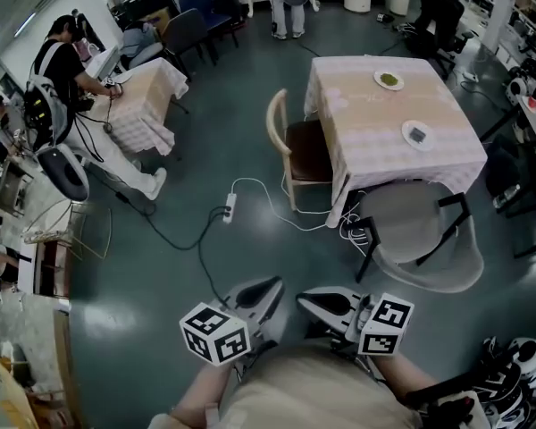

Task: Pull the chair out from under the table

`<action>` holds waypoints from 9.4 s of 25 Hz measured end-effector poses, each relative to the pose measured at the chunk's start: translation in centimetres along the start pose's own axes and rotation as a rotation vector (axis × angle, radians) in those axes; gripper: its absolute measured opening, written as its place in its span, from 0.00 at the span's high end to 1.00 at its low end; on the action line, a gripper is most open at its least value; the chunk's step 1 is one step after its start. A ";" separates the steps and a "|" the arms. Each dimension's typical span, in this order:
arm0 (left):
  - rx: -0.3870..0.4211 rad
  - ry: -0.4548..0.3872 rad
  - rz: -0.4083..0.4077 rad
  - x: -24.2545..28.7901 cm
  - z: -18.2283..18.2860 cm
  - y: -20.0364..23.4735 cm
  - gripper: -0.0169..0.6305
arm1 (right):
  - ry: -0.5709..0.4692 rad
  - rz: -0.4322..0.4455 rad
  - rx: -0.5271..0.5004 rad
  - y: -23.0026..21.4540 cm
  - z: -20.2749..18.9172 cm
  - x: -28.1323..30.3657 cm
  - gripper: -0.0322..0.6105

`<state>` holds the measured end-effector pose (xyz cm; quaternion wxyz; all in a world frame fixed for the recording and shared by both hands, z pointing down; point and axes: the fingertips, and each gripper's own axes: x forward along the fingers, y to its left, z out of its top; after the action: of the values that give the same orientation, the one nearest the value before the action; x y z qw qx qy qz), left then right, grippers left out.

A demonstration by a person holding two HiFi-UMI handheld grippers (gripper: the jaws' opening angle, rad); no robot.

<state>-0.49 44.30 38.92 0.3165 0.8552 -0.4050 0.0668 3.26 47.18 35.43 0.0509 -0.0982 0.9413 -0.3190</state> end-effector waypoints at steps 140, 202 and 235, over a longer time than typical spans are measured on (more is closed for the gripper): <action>0.317 -0.058 -0.396 20.4 35.9 35.0 0.97 | 0.268 -0.251 -0.482 -37.3 28.0 31.8 0.94; 0.115 0.090 0.278 37.2 31.8 40.2 0.97 | 0.105 0.124 0.152 -42.4 28.3 11.3 0.94; -0.408 0.621 0.446 44.8 10.9 57.3 0.47 | 0.185 -0.262 0.179 -47.8 25.0 13.2 0.94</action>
<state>-14.47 -18.32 74.84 0.5637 0.6060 -0.4703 0.3064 1.63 -7.66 44.39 -0.0695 -0.1854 0.8888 -0.4132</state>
